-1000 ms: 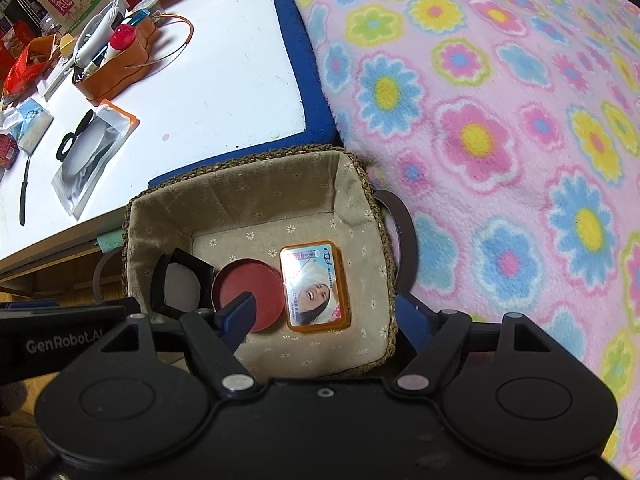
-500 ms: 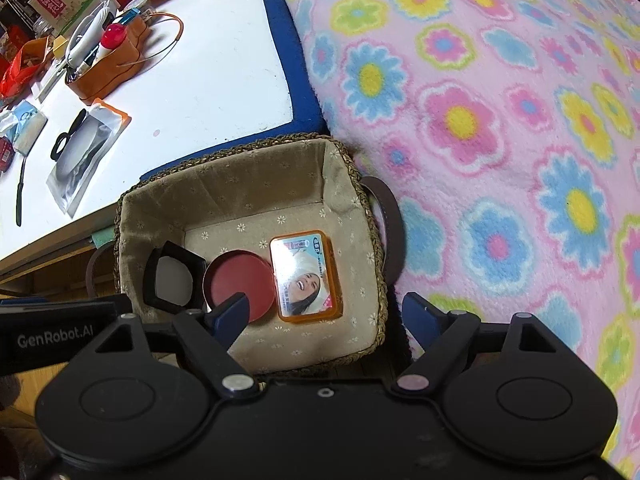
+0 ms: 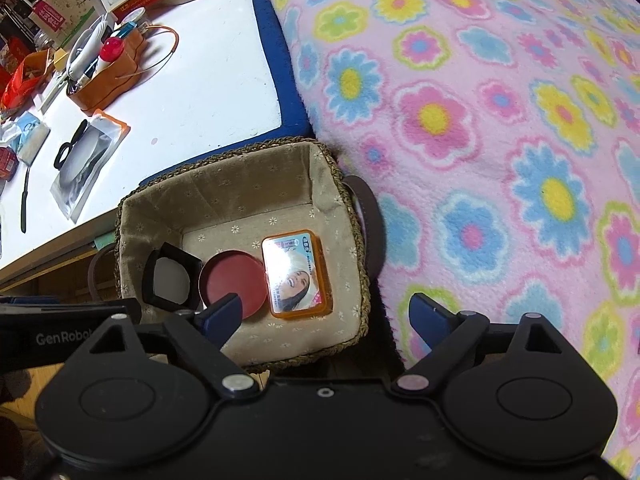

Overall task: Organize rigid objects
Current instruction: 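Move the right tool toward the gold-capped CIELO tube on the blanket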

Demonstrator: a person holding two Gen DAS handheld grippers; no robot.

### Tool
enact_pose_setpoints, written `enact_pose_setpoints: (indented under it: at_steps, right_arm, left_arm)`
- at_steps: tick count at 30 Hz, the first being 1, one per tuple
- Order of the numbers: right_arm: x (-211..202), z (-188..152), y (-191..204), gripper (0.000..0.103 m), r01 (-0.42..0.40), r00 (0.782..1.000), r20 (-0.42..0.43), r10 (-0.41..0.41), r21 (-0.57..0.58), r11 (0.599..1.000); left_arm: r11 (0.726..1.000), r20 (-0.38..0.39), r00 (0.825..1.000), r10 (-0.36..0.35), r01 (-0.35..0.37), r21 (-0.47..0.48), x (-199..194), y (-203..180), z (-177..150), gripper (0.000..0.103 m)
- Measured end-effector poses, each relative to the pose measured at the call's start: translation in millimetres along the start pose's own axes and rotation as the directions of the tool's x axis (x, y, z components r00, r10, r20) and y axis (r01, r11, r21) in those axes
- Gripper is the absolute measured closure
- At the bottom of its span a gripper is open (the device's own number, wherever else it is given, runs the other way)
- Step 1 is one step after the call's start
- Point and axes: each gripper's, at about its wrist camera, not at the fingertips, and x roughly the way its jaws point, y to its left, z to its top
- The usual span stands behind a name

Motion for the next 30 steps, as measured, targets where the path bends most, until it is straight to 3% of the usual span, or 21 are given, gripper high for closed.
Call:
enact_pose_setpoints:
  at_steps: [30]
  right_arm:
    - [-32,-39,-62,0.010,0.022,0.999,0.028,-0.024,0.082,0.996]
  left_arm:
    - [0.999,-0.026,1.000,0.001,0.000,0.035,5,-3,-2,0.028]
